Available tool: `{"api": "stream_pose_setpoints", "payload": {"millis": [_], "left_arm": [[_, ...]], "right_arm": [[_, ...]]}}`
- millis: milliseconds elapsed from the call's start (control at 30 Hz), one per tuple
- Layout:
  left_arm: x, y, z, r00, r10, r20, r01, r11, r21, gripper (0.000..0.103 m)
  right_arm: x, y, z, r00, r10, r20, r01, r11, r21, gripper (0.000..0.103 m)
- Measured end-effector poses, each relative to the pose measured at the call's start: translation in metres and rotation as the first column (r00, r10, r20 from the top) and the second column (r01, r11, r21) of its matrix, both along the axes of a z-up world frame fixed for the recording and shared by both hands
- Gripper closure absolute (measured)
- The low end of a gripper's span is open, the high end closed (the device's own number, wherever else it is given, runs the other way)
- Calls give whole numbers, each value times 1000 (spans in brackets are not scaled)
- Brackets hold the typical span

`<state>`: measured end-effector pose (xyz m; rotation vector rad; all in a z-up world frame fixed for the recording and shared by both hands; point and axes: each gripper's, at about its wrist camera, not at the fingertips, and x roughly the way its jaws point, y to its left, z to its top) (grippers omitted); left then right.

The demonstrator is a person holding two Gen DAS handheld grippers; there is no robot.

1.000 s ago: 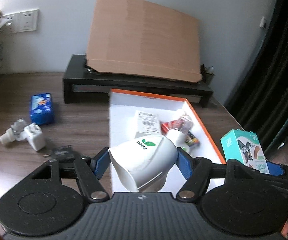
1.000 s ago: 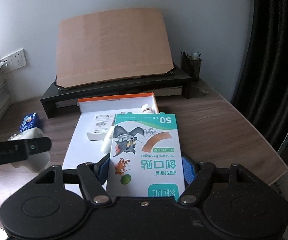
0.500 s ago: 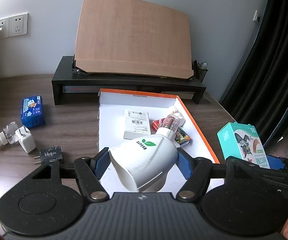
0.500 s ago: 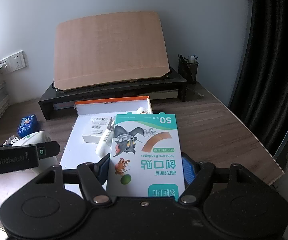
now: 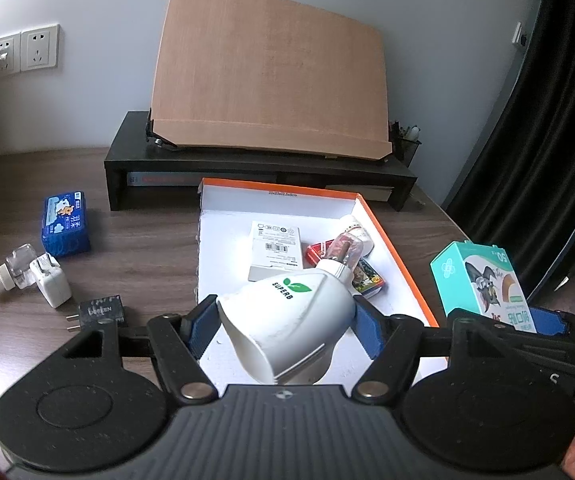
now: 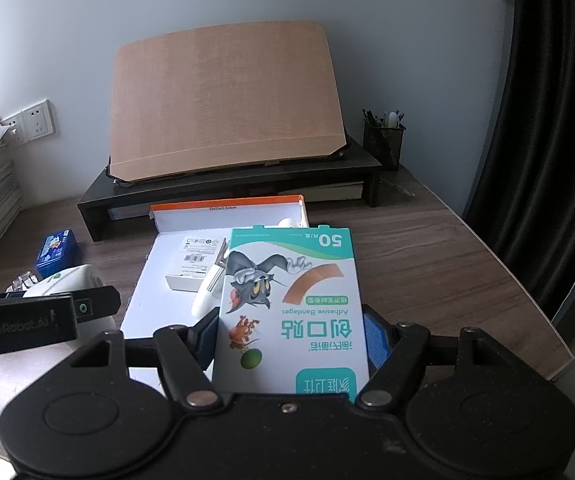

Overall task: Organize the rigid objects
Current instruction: 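Carry the white repeller and teal bandage box with both tools over the orange-rimmed box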

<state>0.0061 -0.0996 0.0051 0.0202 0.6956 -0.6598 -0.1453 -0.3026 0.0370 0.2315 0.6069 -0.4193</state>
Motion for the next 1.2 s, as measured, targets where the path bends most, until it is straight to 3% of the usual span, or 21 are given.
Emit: {"api": "stream_pose_setpoints", "payload": {"millis": [1200], "left_arm": [[11,3,-5,999,16,-30,-16,1000,17,32]], "right_arm": [[12,-3,-3,1000,8,-10,-8,1000,15,19]]}}
